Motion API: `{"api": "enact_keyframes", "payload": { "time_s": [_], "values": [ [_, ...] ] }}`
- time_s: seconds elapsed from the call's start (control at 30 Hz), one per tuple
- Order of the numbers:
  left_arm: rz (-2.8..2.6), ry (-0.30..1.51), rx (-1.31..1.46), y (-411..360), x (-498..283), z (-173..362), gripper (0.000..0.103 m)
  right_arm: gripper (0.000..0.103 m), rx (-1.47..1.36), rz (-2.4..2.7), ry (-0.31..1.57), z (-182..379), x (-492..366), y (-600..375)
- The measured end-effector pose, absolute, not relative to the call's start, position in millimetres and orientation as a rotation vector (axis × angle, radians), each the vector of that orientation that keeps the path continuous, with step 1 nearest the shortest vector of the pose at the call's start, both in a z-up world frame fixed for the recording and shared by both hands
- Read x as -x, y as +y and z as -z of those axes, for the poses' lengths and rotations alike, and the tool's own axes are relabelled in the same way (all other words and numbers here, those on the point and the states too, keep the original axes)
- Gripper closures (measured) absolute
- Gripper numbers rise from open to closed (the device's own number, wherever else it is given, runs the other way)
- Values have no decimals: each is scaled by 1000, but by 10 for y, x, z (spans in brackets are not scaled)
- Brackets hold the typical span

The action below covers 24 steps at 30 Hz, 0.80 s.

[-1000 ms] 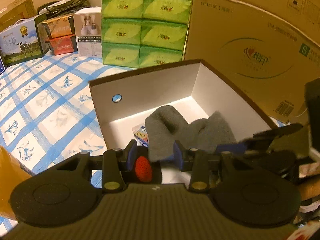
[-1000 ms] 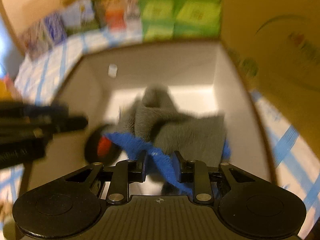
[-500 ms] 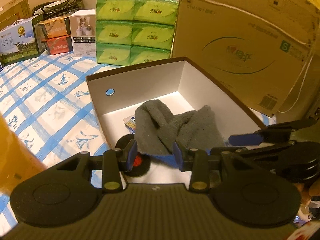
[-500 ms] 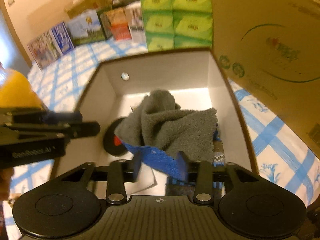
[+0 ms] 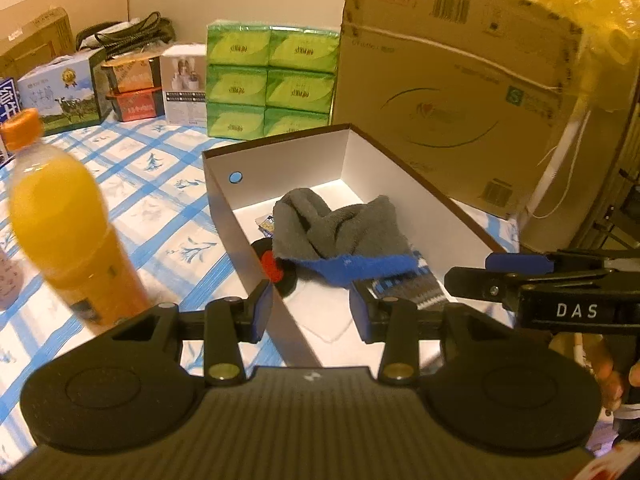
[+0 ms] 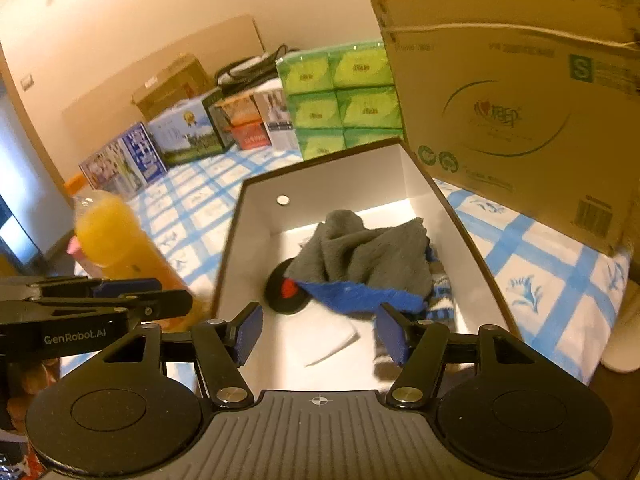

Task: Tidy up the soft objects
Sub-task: 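Withdraw both tools from the box back toward the remaining items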

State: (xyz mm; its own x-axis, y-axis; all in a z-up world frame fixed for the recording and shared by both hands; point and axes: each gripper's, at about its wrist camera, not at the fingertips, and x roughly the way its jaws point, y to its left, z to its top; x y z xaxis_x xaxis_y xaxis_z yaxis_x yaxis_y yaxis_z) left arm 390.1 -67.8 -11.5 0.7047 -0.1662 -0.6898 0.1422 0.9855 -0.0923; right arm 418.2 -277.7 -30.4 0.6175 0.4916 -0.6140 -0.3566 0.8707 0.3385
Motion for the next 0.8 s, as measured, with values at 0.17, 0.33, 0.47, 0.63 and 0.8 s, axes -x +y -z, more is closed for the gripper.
{"api": "enact_keyframes", "payload": {
  "time_s": [0.17,0.33,0.47,0.63,0.8],
  "values": [
    [170,740,30,-564,-3469,-39,63,39,-246,-486,727,162,-3772,-2744],
    [162,713,44,-400,-3039,-135,62,37,-282,-483,698,57,-3390,-2665],
    [152,682,51,-237,-2678,-171,59,35,-278,-473,670,6,-3094,-2563],
    [98,660,72,30,-2264,-165,59,33,-297,-475,656,15,-2767,-2438],
    [18,651,122,349,-1908,-122,59,31,-389,-493,674,130,-2551,-2408]
  ]
}}
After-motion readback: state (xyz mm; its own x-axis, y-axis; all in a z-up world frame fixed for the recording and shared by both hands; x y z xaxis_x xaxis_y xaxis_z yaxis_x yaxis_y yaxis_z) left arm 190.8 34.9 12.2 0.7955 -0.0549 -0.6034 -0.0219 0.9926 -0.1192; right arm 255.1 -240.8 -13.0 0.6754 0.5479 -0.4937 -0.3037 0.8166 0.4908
